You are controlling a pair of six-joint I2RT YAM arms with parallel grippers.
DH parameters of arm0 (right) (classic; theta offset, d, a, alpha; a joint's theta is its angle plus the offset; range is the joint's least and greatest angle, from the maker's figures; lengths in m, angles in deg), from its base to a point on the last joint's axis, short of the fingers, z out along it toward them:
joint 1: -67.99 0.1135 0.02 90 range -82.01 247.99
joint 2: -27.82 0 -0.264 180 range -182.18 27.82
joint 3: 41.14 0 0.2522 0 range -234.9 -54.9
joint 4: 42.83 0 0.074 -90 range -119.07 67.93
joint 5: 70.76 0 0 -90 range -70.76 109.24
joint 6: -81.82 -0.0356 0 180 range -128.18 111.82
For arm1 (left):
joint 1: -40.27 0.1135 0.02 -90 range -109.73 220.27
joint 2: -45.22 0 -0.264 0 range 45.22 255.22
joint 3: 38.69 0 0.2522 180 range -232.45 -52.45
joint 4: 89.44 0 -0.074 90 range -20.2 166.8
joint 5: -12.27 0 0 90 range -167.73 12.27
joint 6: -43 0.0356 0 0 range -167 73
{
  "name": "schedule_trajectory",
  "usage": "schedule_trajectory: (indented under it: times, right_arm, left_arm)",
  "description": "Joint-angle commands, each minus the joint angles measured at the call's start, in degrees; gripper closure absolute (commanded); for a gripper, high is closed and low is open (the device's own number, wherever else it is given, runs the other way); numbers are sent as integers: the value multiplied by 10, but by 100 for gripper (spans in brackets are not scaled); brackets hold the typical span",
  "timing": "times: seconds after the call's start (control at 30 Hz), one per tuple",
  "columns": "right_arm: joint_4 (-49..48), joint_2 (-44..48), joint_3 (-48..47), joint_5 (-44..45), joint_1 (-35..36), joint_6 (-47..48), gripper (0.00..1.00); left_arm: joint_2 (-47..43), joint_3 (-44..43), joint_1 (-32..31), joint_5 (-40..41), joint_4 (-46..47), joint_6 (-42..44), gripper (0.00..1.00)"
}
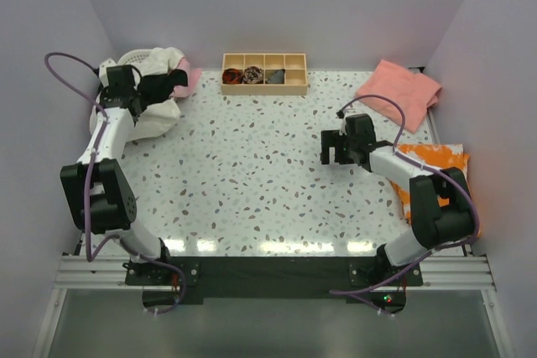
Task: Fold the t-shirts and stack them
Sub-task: Grab crumpled tshirt from bin with the left arm, then move the tshirt to the center of the board
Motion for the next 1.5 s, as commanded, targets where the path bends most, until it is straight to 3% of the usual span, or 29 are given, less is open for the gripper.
schedule_trajectory:
  times: [0.0, 0.03, 0.17, 0.3, 0.33, 0.43, 0.53, 0.6, 0.63, 0.67, 0.7, 0.9, 1.0, 1.1, 1.23, 1.3, 1.47]
  right_arm:
    - [-23, 5, -11, -18, -1, -8, 1]
    - [-23, 5, -11, -18, -1, -8, 1]
    - [-22, 7, -10, -18, -1, -8, 1]
    - [-21, 5, -11, -16, -2, -7, 1]
    - [-21, 4, -13, -16, -1, -7, 1]
    - [-22, -5, -16, -21, -1, -7, 1]
    - [-21, -14, -20, -25, -1, -8, 1]
    - [-21, -20, -21, -28, -1, -8, 1]
    - [-20, -21, -23, -28, -2, -8, 1]
    - [-20, -22, -24, -28, -1, -8, 1]
    - [-19, -23, -23, -28, -1, -7, 1]
    - [-22, -22, -23, -30, -2, -7, 1]
    - [-28, -19, -19, -36, -2, -7, 1]
    - [-28, -16, -16, -43, -2, -8, 1]
    - [-33, 0, -7, -50, -1, -10, 1]
    - [-34, 10, -2, -60, -1, -9, 1]
    - [-23, 39, 7, -65, -1, -7, 1]
  left_arm:
    - [-17, 15, 1, 4, 43, -7, 88]
    - [-15, 13, 1, 5, 44, -5, 95]
    - [21, -19, 1, 6, 35, 3, 94]
    - [37, -25, 2, 6, 38, 3, 70]
    - [39, -21, 1, 6, 48, 4, 60]
    - [43, -17, 2, 6, 64, 8, 46]
    - [51, -16, 2, 6, 78, 8, 45]
    - [55, -16, 1, 4, 85, 7, 47]
    - [60, -15, 1, 4, 91, 6, 63]
    - [62, -15, 2, 2, 94, 6, 86]
    - [62, -15, 2, 6, 95, 5, 100]
    - [25, -43, -6, 10, 77, 11, 100]
    - [-38, -104, -12, -4, 56, 18, 100]
    - [-79, -217, -14, -15, 9, 32, 100]
    - [-23, -483, -14, -36, -101, 74, 100]
    - [-6, -556, -13, -73, -129, 87, 100]
    - [-53, -530, -14, -193, -87, 79, 100]
